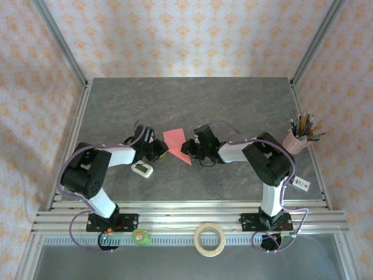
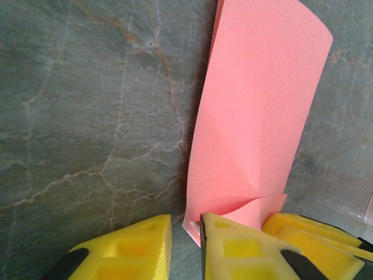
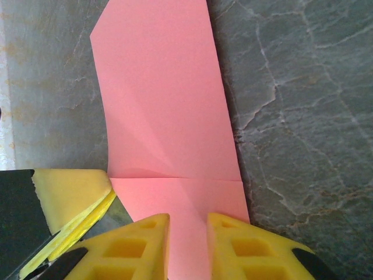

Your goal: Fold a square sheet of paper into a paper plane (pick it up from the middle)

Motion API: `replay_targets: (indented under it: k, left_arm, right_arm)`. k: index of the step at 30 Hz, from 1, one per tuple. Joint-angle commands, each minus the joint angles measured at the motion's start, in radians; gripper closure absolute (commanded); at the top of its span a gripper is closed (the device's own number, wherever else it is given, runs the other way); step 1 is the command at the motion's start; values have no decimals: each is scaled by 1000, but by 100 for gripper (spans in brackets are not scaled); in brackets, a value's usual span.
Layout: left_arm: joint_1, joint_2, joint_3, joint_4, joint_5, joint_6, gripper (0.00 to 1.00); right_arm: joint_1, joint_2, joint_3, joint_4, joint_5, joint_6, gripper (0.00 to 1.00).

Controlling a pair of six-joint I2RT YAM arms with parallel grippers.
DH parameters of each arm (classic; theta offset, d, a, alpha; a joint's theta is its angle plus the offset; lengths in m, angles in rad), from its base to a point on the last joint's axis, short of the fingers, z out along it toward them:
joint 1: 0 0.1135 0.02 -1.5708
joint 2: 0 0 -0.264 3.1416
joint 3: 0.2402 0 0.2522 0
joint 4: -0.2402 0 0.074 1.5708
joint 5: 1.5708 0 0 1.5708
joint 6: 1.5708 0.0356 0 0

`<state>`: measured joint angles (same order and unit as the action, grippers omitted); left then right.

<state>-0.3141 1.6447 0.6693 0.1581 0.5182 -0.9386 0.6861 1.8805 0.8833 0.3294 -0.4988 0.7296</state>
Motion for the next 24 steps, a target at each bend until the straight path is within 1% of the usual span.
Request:
replay_targets:
  k: [1, 5, 9, 14, 17, 19, 24]
  left_arm:
    - [1, -37, 32, -39, -26, 32, 83]
    - [1, -41, 39, -39, -25, 45, 86]
    - [1, -26, 39, -28, -7, 41, 85]
    - [1, -15, 40, -44, -27, 42, 77]
    - [1, -1, 50, -66, -46, 55, 75]
    - [3, 8, 53, -64, -41, 61, 76]
    - [2, 15, 60, -34, -20, 54, 86]
  right_arm:
    - [-8, 50, -37, -53, 25, -21, 76]
    - [-8, 51, -36, -53, 24, -21, 76]
    - [-9, 54, -37, -51, 24, -21, 76]
    - [-8, 56, -35, -50, 22, -19, 76]
    - [-9, 55, -36, -51, 23, -19, 76]
    - [-9, 55, -36, -51, 24, -20, 76]
    - [-10, 53, -38, -50, 25, -20, 76]
